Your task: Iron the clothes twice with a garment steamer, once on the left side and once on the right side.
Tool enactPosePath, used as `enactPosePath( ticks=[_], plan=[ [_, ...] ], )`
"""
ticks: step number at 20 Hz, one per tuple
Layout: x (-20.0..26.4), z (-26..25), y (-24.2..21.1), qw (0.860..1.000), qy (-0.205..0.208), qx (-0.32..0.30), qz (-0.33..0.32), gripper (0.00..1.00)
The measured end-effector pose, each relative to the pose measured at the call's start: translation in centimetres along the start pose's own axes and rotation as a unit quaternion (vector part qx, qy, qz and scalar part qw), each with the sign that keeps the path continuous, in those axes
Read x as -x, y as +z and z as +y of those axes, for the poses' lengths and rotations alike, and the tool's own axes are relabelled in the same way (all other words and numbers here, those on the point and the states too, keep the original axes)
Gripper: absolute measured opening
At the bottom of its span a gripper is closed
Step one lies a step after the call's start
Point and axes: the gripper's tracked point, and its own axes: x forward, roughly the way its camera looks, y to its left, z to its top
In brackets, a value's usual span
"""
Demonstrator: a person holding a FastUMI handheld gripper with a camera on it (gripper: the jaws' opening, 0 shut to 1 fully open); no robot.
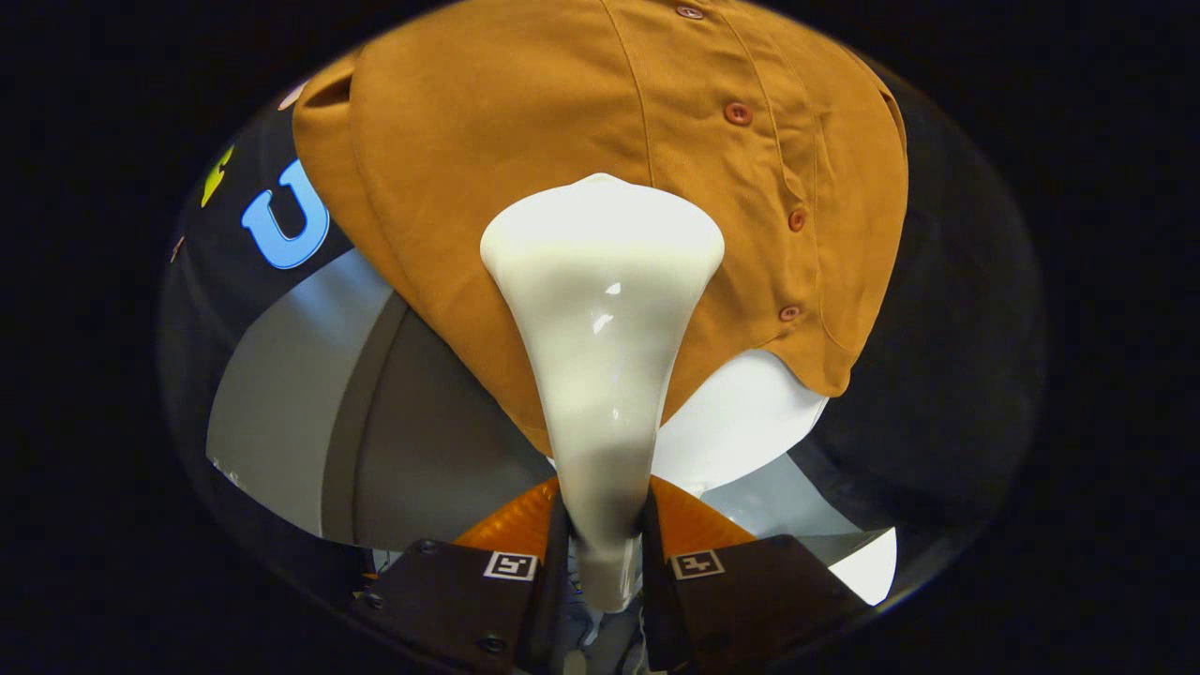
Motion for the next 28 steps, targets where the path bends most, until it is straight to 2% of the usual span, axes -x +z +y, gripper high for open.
enactPosePath(
  ticks=[8, 13, 19, 28],
  plan=[
    [-2.0, -0.7, -4.0, 0.998, -0.007, -0.012, 0.058, 0.37],
    [0.0, -2.1, -3.4, 0.999, -0.027, -0.024, 0.038, 0.37],
    [6.2, -4.7, 4.5, 0.995, -0.043, -0.048, -0.079, 0.37],
    [14.6, -10.0, 17.9, 0.966, -0.067, -0.072, -0.238, 0.36]
  ],
)
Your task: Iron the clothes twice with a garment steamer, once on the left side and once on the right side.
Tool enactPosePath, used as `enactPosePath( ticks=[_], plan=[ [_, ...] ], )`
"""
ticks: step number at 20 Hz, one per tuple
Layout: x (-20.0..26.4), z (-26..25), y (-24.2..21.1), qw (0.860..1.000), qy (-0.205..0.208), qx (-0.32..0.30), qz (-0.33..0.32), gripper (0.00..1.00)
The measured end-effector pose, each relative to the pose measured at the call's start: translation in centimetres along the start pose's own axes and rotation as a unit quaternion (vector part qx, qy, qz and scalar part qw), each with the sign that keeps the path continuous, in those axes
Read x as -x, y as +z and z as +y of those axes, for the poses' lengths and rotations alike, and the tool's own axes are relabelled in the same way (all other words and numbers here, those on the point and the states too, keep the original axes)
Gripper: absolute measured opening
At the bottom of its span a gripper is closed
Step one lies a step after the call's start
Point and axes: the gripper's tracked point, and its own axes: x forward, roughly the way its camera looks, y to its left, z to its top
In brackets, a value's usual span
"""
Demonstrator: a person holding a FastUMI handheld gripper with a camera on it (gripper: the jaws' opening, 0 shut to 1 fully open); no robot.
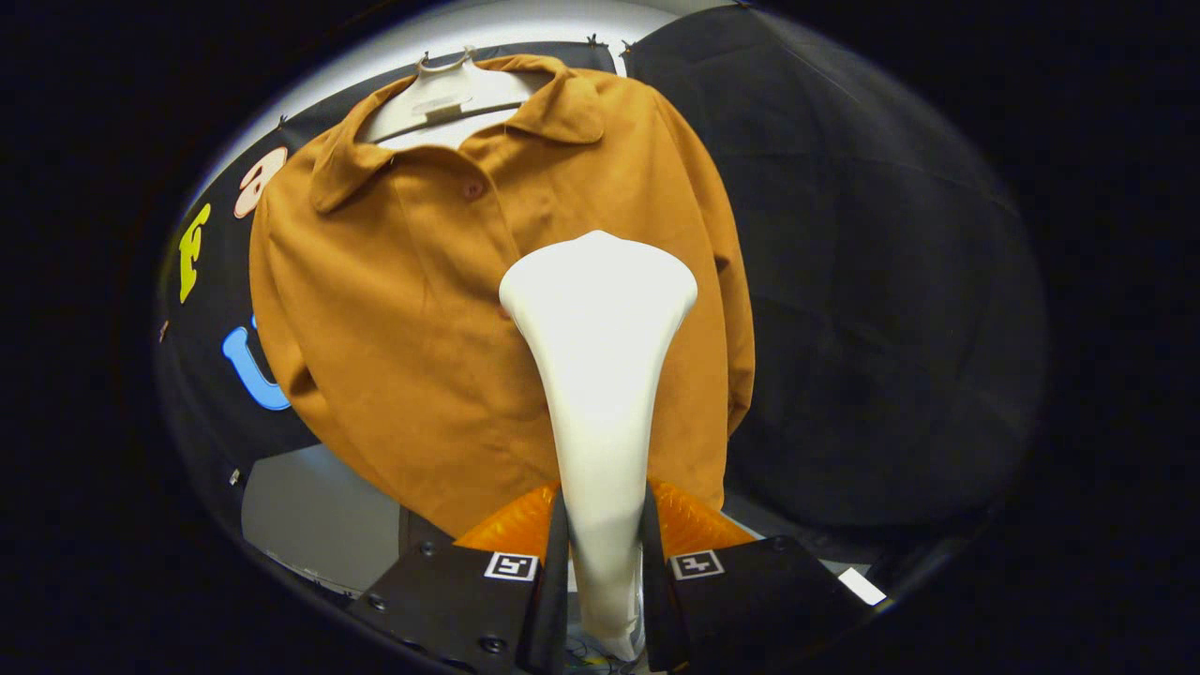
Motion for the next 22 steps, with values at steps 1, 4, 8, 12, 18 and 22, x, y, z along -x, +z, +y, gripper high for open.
enactPosePath(
  ticks=[1, 4, 8, 12, 18, 22],
  plan=[
    [0.2, -0.2, 1.3, 1.000, -0.001, 0.000, -0.013, 0.36],
    [0.3, -0.9, 3.8, 0.999, 0.001, -0.003, -0.039, 0.36],
    [-0.6, -1.0, 5.7, 0.998, 0.011, -0.009, -0.056, 0.36],
    [-2.4, -1.1, 5.5, 0.999, 0.016, -0.008, -0.046, 0.36],
    [-4.1, -1.7, 2.1, 1.000, 0.009, -0.006, -0.006, 0.36],
    [-5.1, -2.7, -1.1, 0.999, -0.005, -0.008, 0.032, 0.36]
  ],
)
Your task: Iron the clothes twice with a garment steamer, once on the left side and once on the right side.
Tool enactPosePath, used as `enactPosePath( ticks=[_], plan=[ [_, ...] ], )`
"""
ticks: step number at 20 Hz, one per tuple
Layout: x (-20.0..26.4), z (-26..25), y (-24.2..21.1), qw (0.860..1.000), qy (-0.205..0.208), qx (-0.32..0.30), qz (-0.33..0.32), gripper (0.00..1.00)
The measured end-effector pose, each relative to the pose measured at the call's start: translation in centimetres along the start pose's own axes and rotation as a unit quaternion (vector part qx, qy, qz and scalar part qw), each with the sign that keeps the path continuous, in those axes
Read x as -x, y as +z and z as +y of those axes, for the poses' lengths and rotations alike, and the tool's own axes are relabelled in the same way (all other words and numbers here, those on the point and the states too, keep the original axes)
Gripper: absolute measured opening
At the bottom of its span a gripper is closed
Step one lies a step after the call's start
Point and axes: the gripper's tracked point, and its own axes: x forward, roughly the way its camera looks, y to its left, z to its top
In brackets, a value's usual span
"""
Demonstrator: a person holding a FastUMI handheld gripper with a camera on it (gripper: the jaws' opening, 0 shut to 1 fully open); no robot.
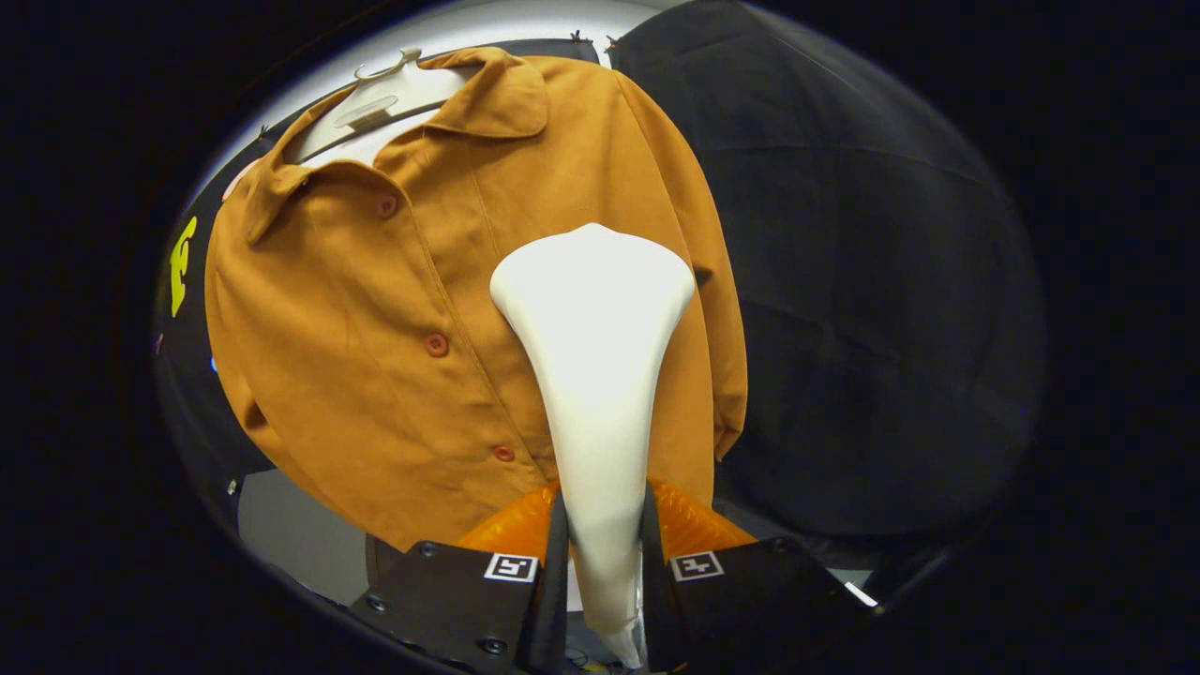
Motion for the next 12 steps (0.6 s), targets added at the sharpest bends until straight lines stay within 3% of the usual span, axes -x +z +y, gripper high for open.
enactPosePath(
  ticks=[12],
  plan=[
    [-3.0, -3.8, -9.4, 0.994, -0.032, -0.011, 0.105, 0.37]
  ],
)
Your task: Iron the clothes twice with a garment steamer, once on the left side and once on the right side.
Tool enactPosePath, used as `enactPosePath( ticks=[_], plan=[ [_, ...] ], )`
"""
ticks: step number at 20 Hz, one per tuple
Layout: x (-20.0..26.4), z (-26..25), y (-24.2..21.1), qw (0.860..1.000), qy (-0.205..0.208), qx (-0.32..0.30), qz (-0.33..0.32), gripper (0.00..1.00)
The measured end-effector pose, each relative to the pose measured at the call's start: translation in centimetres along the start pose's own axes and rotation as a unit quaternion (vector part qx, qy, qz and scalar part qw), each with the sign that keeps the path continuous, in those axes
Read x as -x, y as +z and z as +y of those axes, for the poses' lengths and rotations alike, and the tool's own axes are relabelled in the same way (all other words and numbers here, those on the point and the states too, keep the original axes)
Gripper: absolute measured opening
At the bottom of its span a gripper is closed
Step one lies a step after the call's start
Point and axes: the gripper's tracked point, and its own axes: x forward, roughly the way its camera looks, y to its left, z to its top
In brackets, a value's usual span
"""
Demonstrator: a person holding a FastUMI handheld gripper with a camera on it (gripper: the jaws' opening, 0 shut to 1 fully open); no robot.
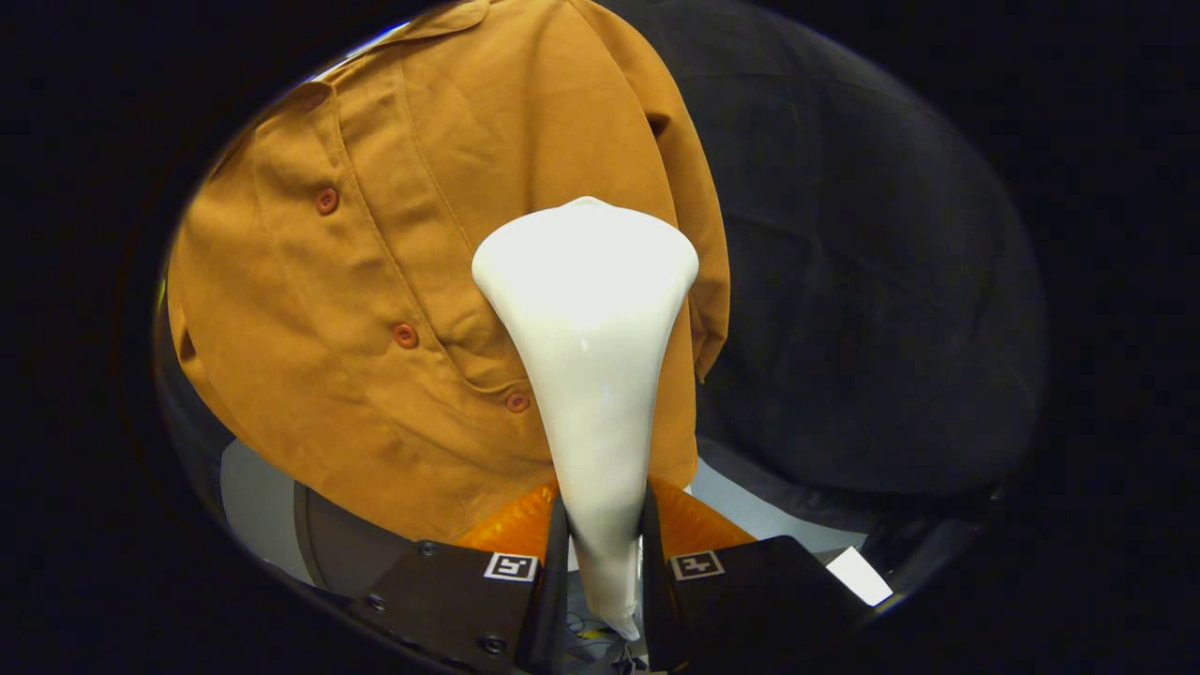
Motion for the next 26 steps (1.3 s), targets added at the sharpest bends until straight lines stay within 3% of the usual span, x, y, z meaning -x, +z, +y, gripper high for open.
enactPosePath(
  ticks=[16, 21, 26],
  plan=[
    [-2.5, -2.0, -6.9, 0.995, -0.042, -0.029, 0.087, 0.37],
    [1.2, -2.1, -5.2, 0.996, -0.070, -0.028, 0.044, 0.37],
    [6.8, 1.3, -2.3, 0.998, -0.060, -0.009, -0.023, 0.37]
  ],
)
